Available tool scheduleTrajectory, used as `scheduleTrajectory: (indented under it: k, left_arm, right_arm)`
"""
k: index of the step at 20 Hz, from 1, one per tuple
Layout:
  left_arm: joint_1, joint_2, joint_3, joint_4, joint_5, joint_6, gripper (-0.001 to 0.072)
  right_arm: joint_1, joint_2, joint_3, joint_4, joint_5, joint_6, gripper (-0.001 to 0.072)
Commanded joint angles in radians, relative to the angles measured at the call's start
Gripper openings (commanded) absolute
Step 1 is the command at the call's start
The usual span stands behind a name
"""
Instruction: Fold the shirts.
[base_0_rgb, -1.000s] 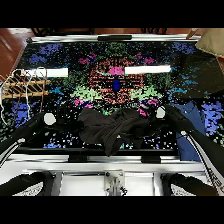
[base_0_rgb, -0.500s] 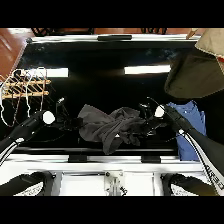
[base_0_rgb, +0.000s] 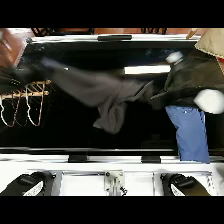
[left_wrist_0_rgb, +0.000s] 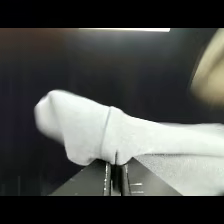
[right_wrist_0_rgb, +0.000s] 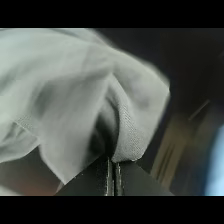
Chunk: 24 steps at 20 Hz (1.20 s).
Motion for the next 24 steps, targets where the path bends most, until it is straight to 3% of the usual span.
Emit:
scheduleTrajectory:
  k: [1,5,9,13,18,23,24]
  left_arm:
    - [0.013,0.123,0.309,0.048,0.053,0.000,0.0035]
    - [0.013,0.197,0.422,0.048,0.053,0.000,0.0035]
    - [0.013,0.155,0.416,0.075,0.014,0.001,0.0037]
    - [0.013,-0.039,0.416,0.090,0.023,0.002,0.0037]
    - [0.013,-0.443,0.417,0.026,0.140,0.001,0.0038]
    - [-0.015,-0.779,0.417,-0.106,0.113,0.000,0.0043]
    - [-0.024,-0.822,0.417,-0.168,0.087,0.000,0.0100]
  right_arm:
    - [-0.001,0.203,0.193,-0.064,-0.135,0.040,0.0063]
    - [-0.001,0.316,0.241,0.037,-0.177,0.087,0.0063]
    - [-0.001,0.288,0.240,0.023,0.095,0.089,0.0063]
    - [-0.001,0.154,0.225,0.000,0.277,0.091,0.0063]
    - [-0.001,-0.121,0.170,-0.156,0.157,0.189,0.0063]
    - [-0.001,-0.447,0.170,-0.225,0.091,0.218,0.0063]
    - [-0.001,-0.491,0.170,-0.223,0.091,0.221,0.0063]
